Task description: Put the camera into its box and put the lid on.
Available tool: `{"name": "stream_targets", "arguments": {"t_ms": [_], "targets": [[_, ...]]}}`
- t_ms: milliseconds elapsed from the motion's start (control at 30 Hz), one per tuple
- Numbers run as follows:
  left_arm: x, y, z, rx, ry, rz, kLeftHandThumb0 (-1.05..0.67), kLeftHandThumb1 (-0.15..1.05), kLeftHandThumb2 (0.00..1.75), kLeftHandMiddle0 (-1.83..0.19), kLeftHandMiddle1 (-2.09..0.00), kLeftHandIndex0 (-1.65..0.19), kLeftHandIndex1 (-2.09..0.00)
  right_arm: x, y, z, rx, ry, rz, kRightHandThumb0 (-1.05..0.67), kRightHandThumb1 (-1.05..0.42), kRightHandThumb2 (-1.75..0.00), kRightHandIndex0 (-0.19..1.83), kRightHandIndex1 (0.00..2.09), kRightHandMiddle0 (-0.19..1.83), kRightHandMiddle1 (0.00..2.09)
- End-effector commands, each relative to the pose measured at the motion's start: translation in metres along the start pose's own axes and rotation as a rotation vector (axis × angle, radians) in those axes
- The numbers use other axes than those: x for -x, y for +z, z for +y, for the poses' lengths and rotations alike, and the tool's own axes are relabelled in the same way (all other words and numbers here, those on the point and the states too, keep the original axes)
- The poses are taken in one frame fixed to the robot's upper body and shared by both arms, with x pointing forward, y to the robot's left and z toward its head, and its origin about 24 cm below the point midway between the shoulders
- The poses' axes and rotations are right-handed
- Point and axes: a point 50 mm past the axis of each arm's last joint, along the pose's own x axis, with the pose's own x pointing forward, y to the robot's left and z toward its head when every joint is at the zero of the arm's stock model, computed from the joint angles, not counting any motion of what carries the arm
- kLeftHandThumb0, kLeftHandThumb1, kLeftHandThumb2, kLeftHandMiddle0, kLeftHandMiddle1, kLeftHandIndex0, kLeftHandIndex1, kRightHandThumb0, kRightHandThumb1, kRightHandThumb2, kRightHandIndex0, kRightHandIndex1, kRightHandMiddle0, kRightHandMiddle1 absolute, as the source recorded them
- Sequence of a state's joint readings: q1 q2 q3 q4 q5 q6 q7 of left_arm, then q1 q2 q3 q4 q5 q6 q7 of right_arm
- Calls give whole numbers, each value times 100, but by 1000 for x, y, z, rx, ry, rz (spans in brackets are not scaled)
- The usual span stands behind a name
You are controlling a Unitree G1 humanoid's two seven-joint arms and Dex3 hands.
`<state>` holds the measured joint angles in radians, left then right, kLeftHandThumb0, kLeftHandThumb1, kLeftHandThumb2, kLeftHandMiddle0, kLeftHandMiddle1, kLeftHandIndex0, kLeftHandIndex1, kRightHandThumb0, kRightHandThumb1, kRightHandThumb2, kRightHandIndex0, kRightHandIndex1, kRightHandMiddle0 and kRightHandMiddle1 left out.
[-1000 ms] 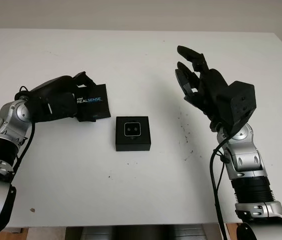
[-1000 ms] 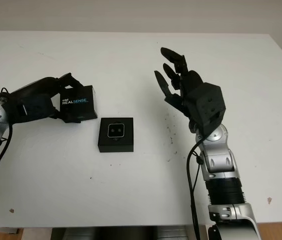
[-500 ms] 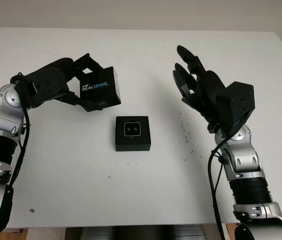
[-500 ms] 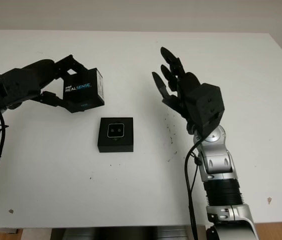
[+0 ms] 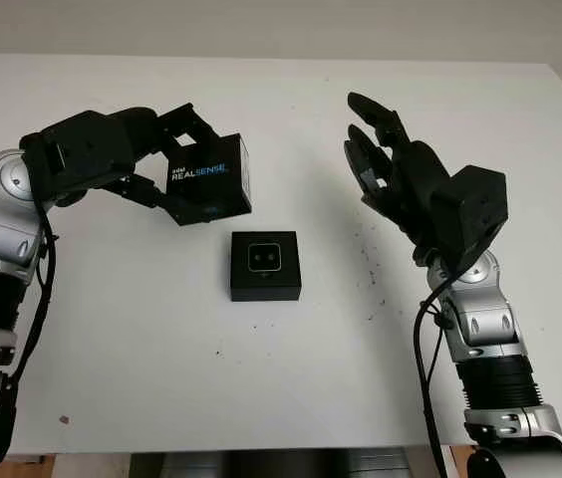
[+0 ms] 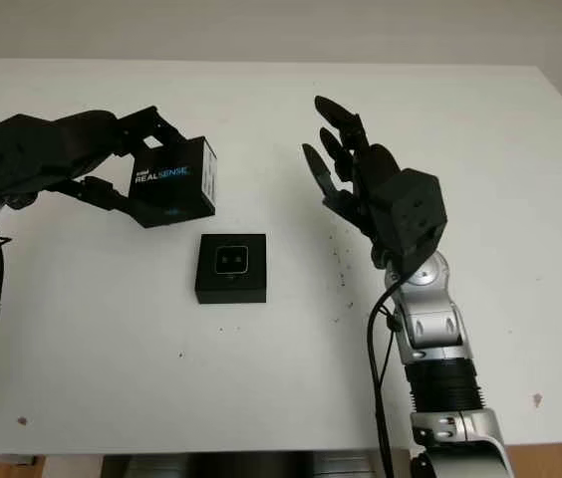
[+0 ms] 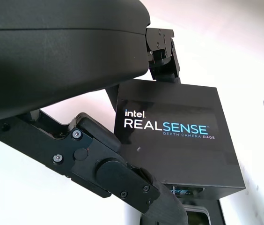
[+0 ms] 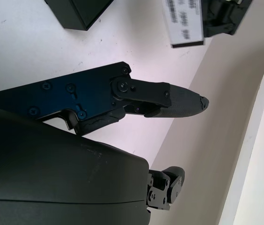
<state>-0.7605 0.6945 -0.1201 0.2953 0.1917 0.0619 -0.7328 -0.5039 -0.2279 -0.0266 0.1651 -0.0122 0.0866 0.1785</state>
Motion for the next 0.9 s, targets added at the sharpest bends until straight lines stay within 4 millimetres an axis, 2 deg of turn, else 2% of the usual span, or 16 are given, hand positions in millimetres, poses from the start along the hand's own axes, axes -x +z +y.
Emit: {"name": "stream_targets", "arguments": {"t_ms": [0, 267, 467, 633, 867], "targets": [[2, 5, -7, -15, -29, 22, -14, 92, 5, -15, -209, -12, -207, 1, 2, 0, -1, -3, -15, -62, -105, -50, 11, 6, -19, 55], [2, 24, -22, -5, -32, 118, -16, 91, 5, -5, -209, -13, -209, 0, 3, 3, 5, 1, -19, -61, -105, -50, 9, 5, -18, 49], [0, 28, -31, 4, -42, 152, -19, 92, 5, -10, -209, -18, -209, 0, 4, 5, 0, -7, -21, -62, -105, -49, 10, 6, -16, 48], [0, 33, -37, 15, -51, 197, -16, 94, 6, -6, -209, -14, -208, 0, 4, 7, 7, -6, -18, -63, -105, -49, 10, 5, -15, 47], [0, 36, -41, 28, -53, 178, -18, 93, 5, -5, -209, -18, -209, -1, 3, 9, 3, -7, 3, -66, -105, -49, 9, 5, -13, 42]]}}
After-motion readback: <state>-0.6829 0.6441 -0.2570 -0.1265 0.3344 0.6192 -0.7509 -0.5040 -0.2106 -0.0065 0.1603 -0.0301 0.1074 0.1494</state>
